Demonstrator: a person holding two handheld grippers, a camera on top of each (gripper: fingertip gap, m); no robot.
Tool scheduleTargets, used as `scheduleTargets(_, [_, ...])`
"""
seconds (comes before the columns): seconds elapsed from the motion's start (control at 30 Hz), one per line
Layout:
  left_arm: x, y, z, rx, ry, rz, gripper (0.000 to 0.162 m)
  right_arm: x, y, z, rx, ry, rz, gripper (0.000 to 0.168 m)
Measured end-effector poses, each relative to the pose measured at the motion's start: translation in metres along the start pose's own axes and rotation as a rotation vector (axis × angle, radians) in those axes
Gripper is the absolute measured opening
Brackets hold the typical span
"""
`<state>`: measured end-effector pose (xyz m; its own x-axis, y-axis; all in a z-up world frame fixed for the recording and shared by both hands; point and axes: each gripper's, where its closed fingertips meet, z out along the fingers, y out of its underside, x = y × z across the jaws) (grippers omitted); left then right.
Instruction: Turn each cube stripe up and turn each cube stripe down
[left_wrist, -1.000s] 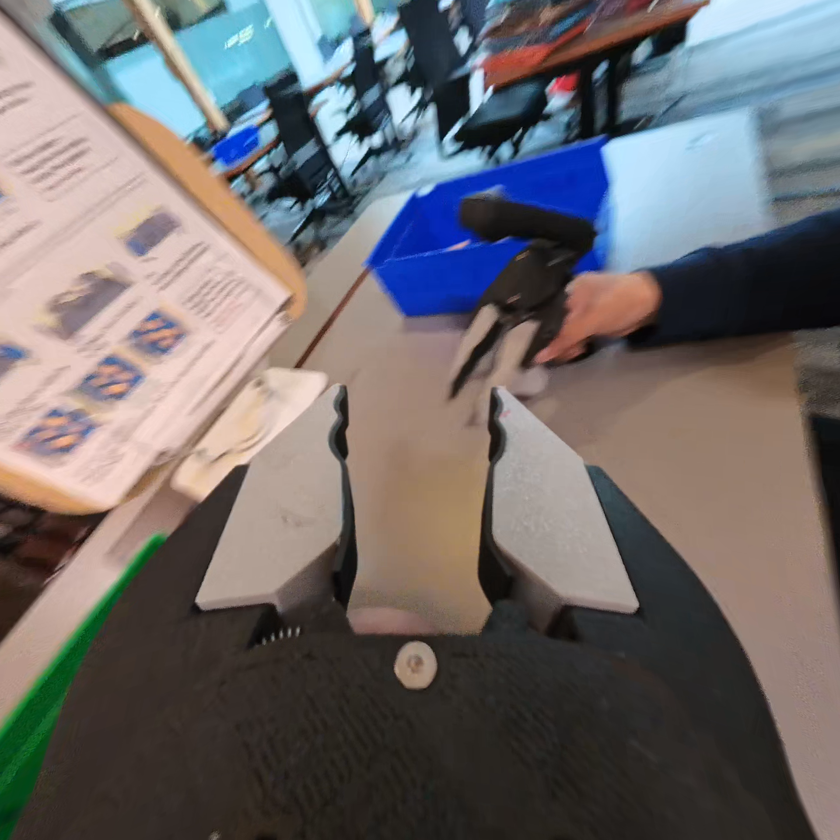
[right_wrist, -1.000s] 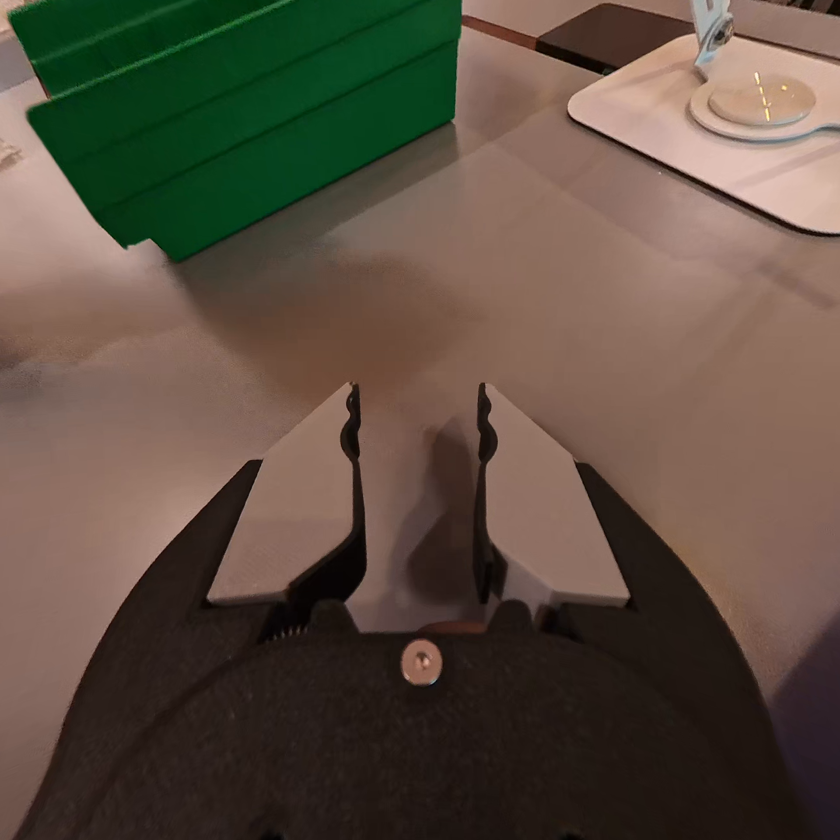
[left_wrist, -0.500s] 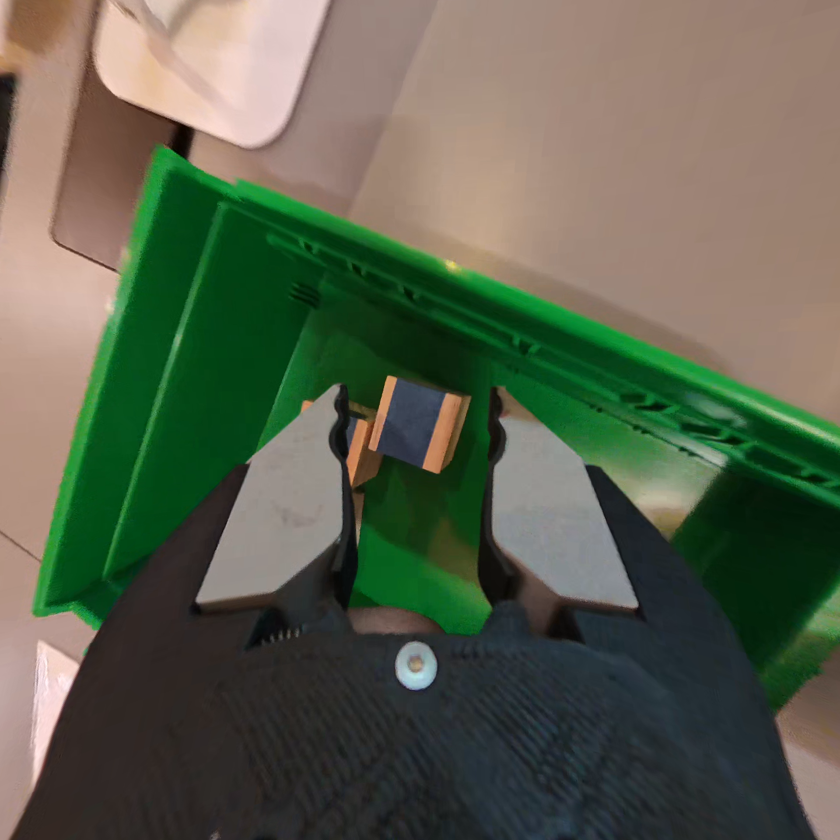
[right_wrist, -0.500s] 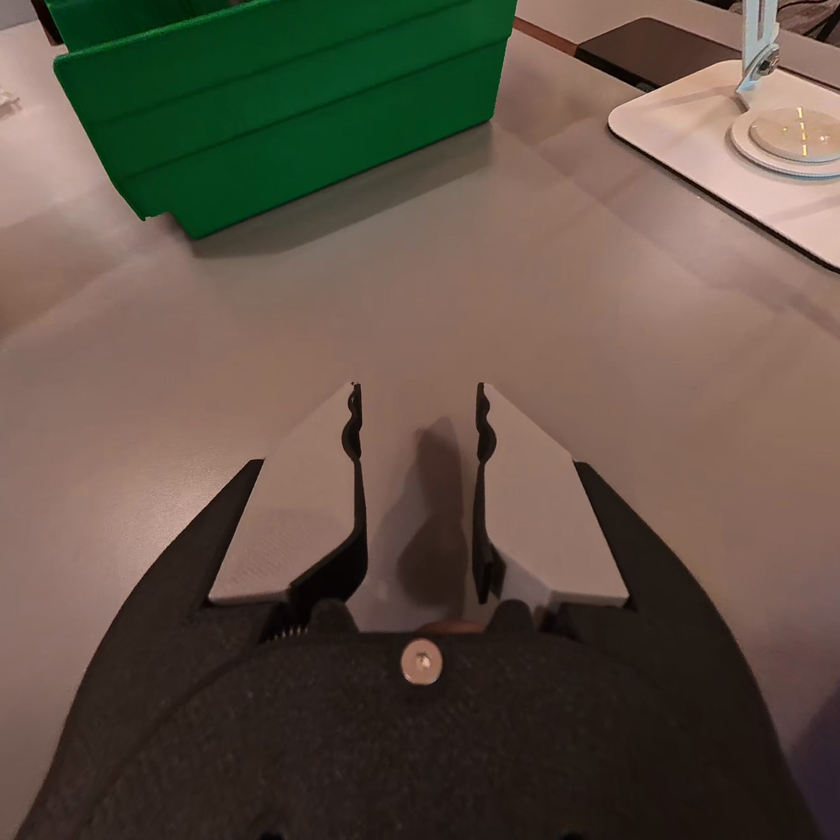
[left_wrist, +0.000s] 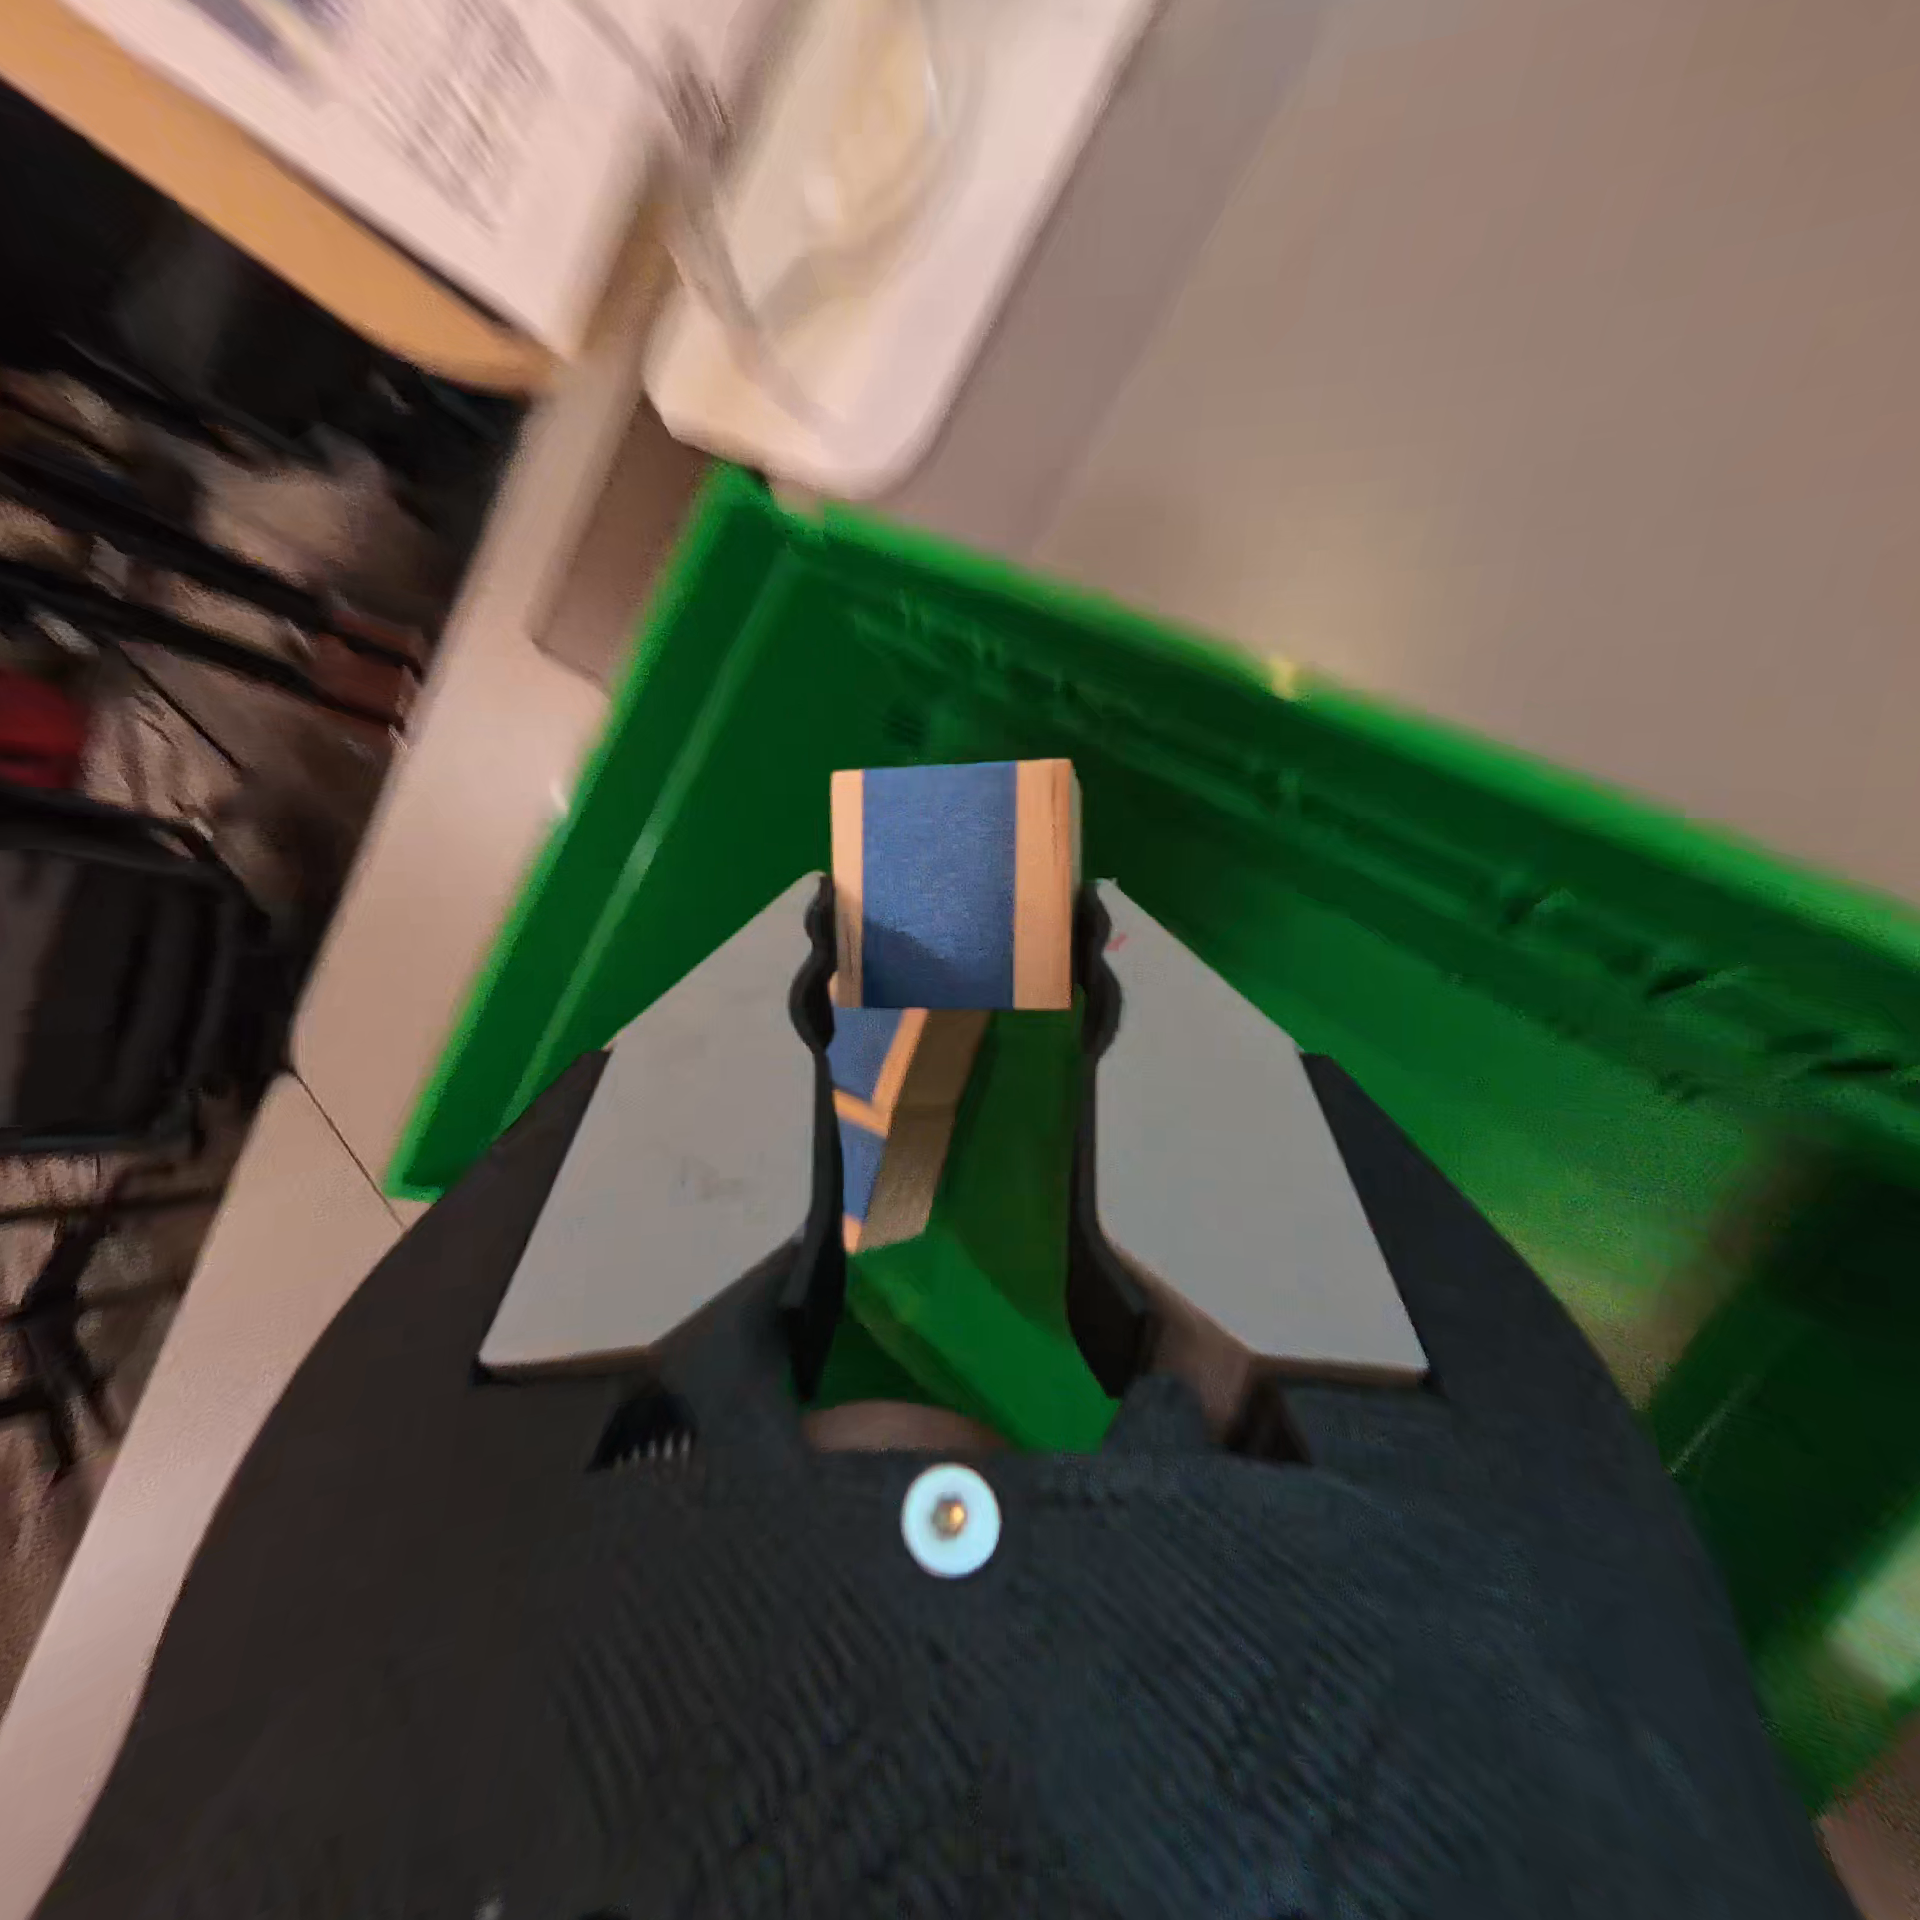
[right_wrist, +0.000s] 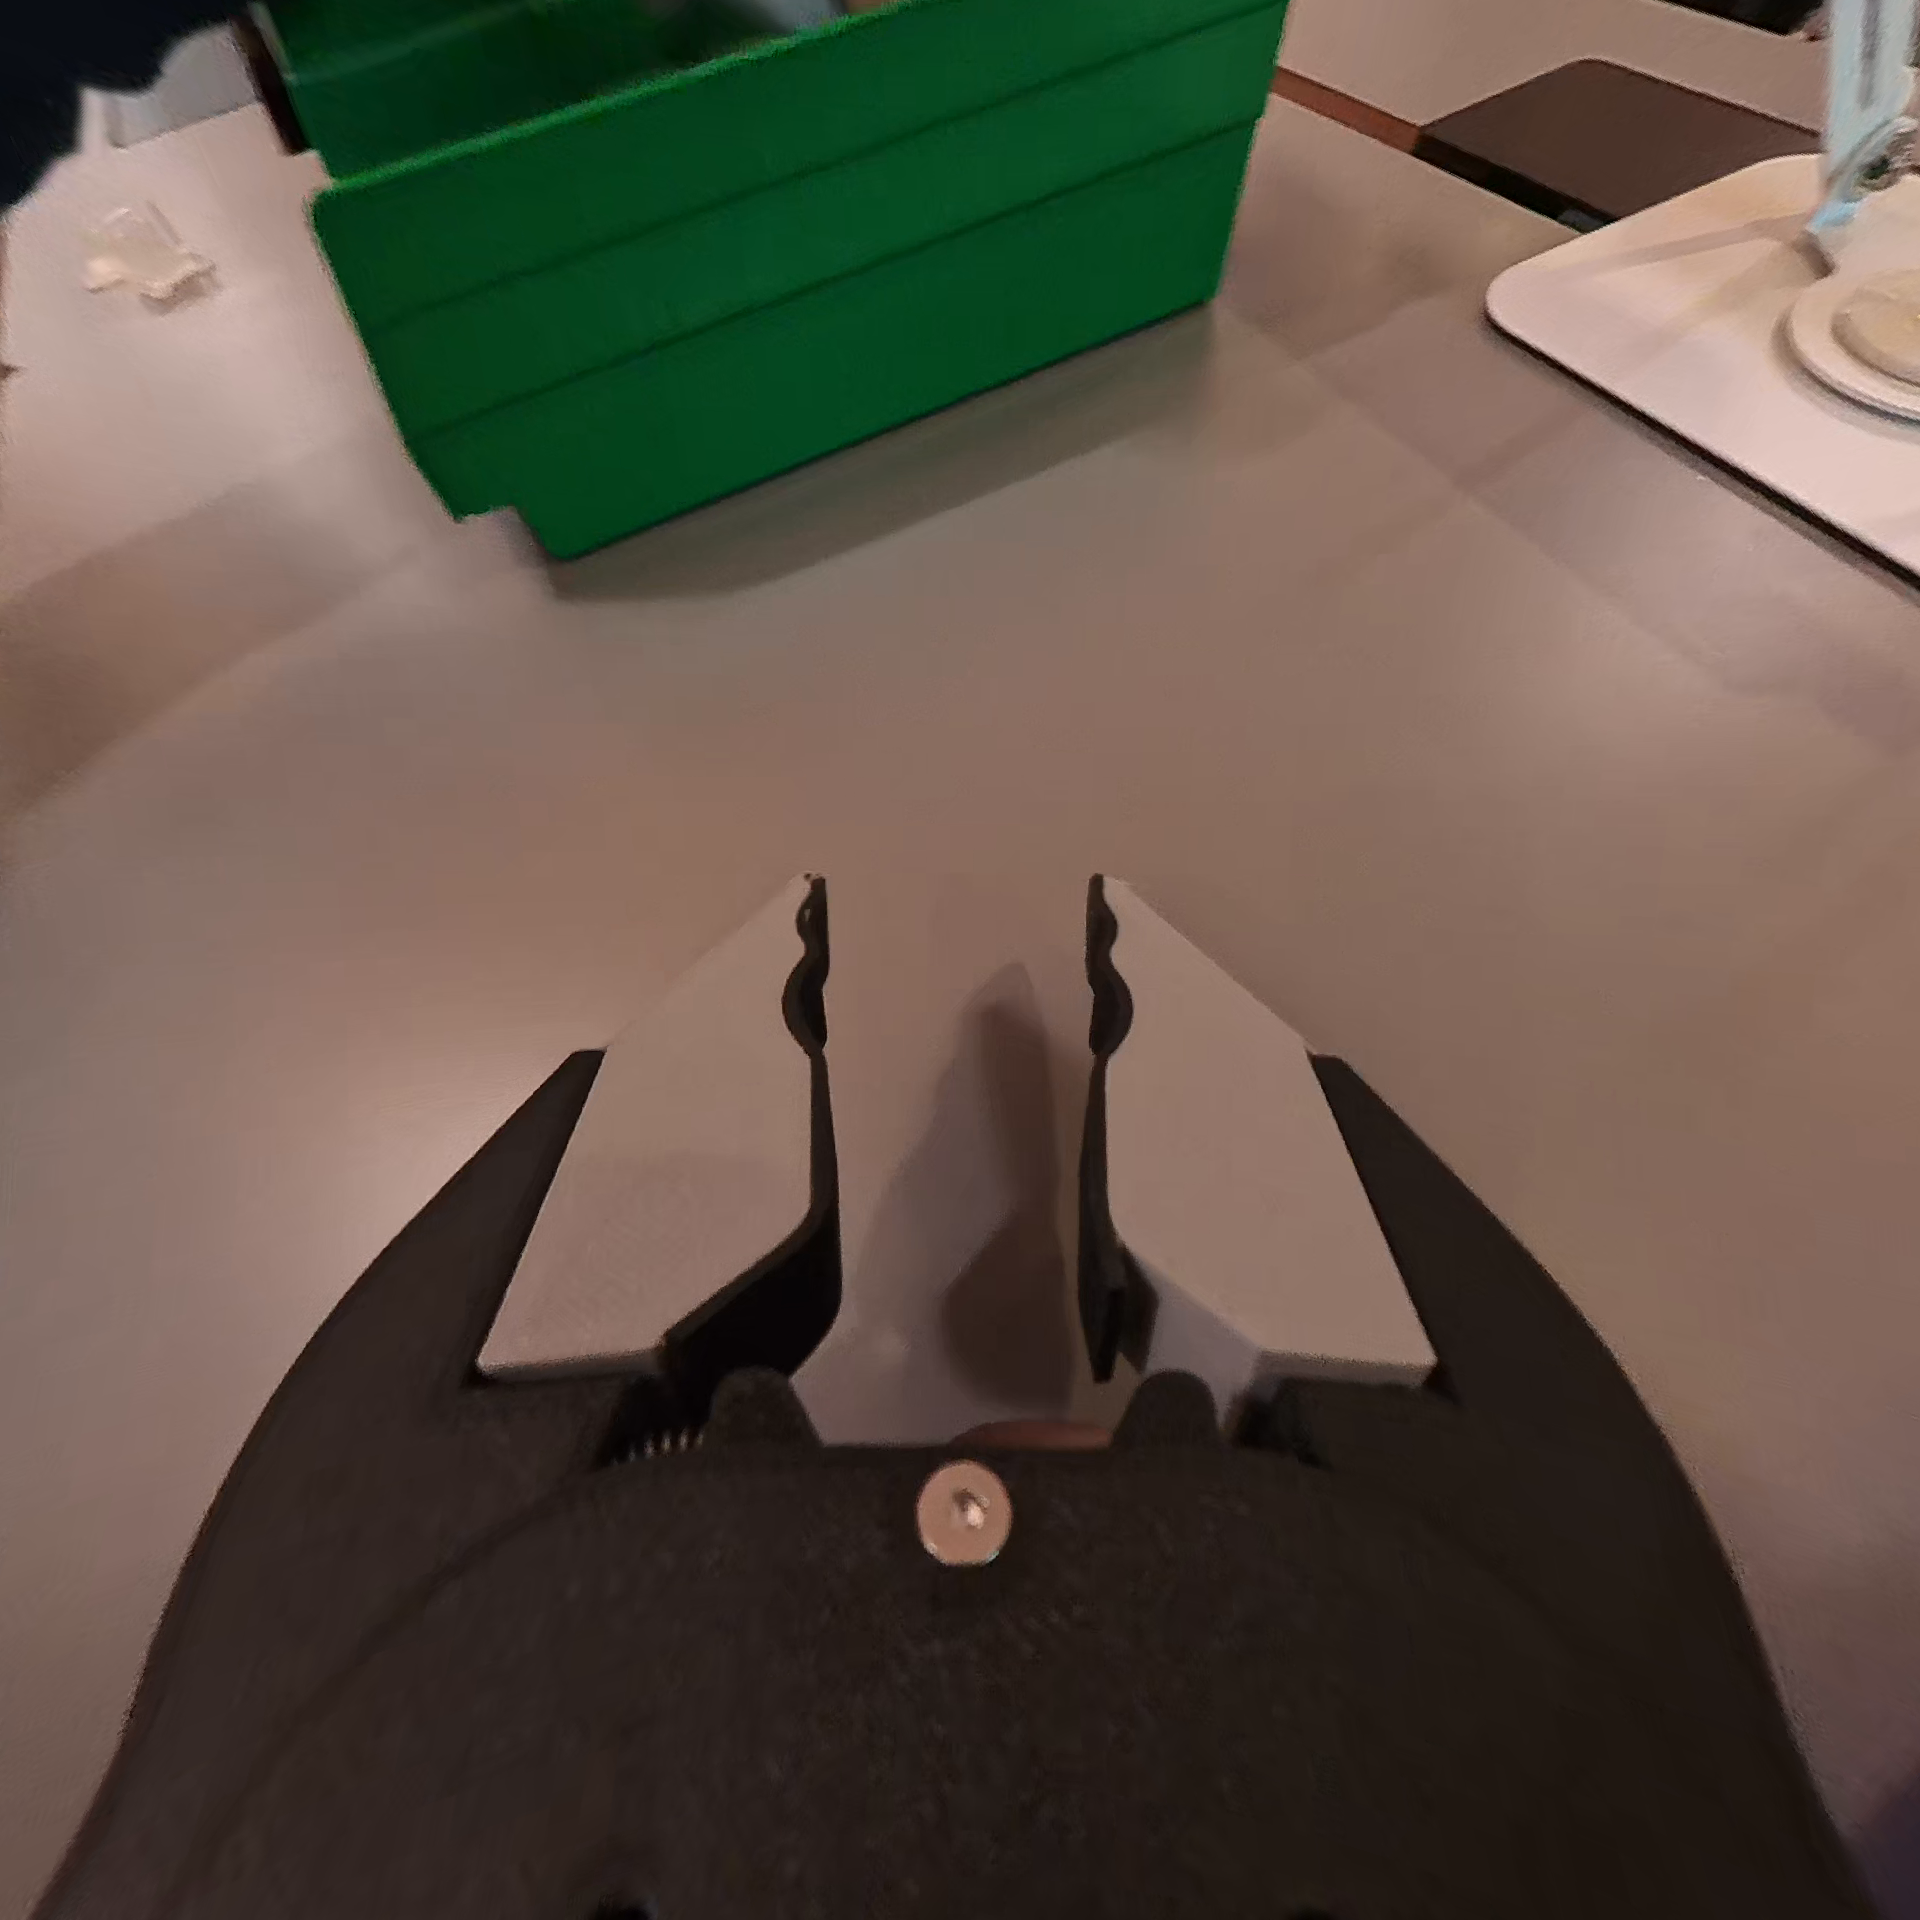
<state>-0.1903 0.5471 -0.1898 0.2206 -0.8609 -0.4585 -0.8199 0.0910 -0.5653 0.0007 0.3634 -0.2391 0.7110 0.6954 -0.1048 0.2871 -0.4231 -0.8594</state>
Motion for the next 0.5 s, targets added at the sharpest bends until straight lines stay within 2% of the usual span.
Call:
scheduleTargets(0.1, [0.027, -0.078, -0.060, 0.425, -0.035, 0.044, 0.045, -0.024, -0.009, -0.002, 0.039, -0.137, 0.005, 0.049])
scheduleTargets(0.17, [0.080, -0.128, -0.103, 0.660, 0.020, 0.170, 0.045, -0.049, -0.015, -0.009, 0.060, -0.297, 0.015, 0.053])
scheduleTargets(0.23, [0.139, -0.162, -0.131, 0.820, 0.071, 0.307, 0.044, -0.077, -0.024, -0.024, 0.096, -0.496, 0.050, 0.056])
scheduleTargets(0.37, [0.216, -0.195, -0.148, 1.034, 0.066, 0.416, 0.044, -0.113, -0.050, -0.065, 0.242, -0.808, 0.120, 0.058])
scheduleTargets(0.43, [0.236, -0.203, -0.147, 1.111, 0.066, 0.408, 0.044, -0.123, -0.059, -0.084, 0.298, -0.927, 0.148, 0.059])
scheduleTargets(0.5, [0.246, -0.205, -0.135, 1.114, 0.031, 0.419, 0.045, -0.130, -0.065, -0.096, 0.335, -1.009, 0.170, 0.059])
